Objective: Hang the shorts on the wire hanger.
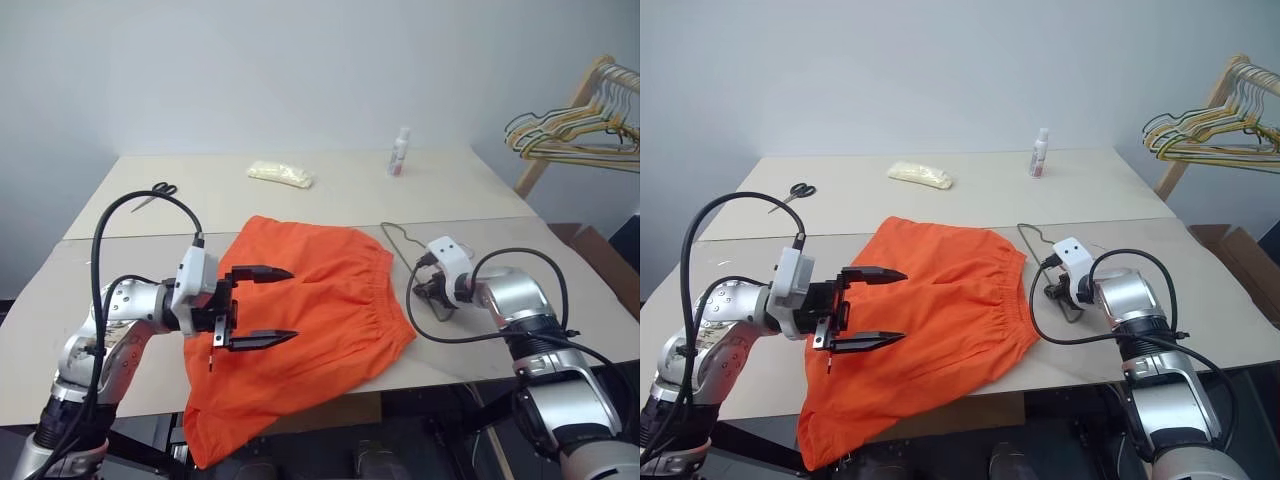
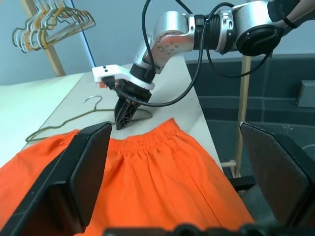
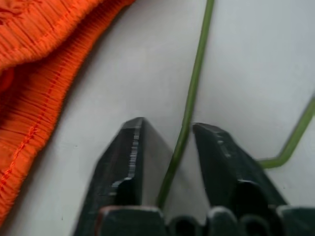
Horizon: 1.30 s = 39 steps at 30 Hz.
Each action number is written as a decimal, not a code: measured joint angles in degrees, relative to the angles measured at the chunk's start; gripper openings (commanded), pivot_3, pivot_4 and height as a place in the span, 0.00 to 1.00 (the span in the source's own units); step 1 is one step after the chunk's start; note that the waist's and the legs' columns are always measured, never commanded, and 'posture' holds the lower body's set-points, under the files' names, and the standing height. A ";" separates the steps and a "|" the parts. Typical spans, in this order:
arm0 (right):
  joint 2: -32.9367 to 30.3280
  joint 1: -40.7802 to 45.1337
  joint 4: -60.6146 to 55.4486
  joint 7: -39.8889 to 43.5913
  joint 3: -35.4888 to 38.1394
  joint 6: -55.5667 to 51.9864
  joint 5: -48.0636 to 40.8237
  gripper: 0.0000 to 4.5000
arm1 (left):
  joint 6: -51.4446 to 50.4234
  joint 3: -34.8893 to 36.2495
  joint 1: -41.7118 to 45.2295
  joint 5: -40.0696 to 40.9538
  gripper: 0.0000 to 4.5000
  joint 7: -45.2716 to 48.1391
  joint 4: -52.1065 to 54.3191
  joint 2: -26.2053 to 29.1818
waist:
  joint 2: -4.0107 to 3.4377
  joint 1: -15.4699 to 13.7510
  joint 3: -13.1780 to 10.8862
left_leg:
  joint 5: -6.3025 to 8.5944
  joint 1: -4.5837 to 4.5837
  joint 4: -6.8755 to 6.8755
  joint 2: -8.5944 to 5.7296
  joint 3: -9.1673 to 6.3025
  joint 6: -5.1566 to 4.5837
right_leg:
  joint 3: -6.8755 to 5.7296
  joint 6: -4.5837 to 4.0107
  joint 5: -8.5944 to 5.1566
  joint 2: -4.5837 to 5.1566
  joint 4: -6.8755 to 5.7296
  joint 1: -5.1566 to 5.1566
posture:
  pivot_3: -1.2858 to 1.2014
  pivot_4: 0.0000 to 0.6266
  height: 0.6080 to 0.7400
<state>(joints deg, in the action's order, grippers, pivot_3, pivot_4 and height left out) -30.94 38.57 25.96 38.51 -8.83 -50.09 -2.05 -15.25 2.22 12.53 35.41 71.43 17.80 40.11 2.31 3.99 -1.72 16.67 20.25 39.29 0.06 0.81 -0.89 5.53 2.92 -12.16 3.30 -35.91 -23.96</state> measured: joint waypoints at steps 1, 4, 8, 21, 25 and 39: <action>0.08 0.00 -0.01 -0.19 0.00 0.00 0.28 0.10 | 0.02 -0.09 0.25 -0.16 1.00 -0.05 -0.12 -0.02 | 0.02 0.00 0.03 | 0.00 0.00 0.00 0.00 0.01 0.00 | 0.00 0.00 0.00 0.00 0.00 0.00 | 0.52 0.00 1.00; 0.96 -0.04 -0.45 -1.42 0.41 -0.49 0.63 0.00 | -0.02 -0.21 1.76 -0.28 1.00 -1.72 -0.22 -1.69 | 0.06 0.03 0.12 | 0.00 -0.02 0.00 0.00 -0.02 0.00 | -0.01 0.00 0.00 0.00 0.00 0.03 | 0.51 0.00 1.00; 1.22 -0.68 -1.60 -3.09 0.58 -0.82 0.80 0.00 | -0.35 -0.88 4.39 -1.12 1.00 -5.42 -0.32 -3.87 | 0.08 0.05 0.17 | 0.00 -0.02 0.00 0.00 -0.14 0.00 | 0.01 0.00 0.00 0.00 0.00 0.03 | 0.51 0.00 1.00; 4.35 -11.13 -29.37 -14.38 12.19 11.15 -1.42 0.00 | -29.25 1.31 18.72 4.89 1.00 -39.11 -9.19 -26.27 | 0.03 0.25 0.16 | 0.00 0.24 0.02 -0.11 -0.57 0.01 | -0.01 0.09 0.04 0.10 -0.01 -0.18 | 0.49 0.00 1.00; 5.74 -15.86 -37.59 -13.08 9.53 24.92 -1.19 0.00 | -34.16 10.07 24.78 14.64 1.00 -51.30 -13.67 -36.10 | 0.03 0.59 0.16 | 0.01 0.11 0.02 -0.12 -0.54 0.03 | 0.04 0.10 0.05 0.08 -0.04 -0.11 | 0.49 0.00 1.00; 9.20 -20.40 -39.16 -13.78 2.38 40.20 4.14 0.00 | -33.70 13.70 27.41 20.10 0.80 -60.10 -16.28 -39.55 | 0.03 1.10 0.16 | -0.02 0.08 0.02 -0.22 -0.58 0.08 | 0.04 0.08 0.06 0.07 0.02 -0.01 | 0.50 0.00 1.00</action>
<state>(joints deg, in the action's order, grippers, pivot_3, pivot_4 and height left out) -21.74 18.17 -13.20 24.74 -6.45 -9.88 2.09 -48.95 15.92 39.93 55.51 11.33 1.52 0.56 2.34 5.09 -1.56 16.66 20.33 39.31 -0.16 0.23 -0.80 5.57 3.00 -12.10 3.37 -35.89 -23.97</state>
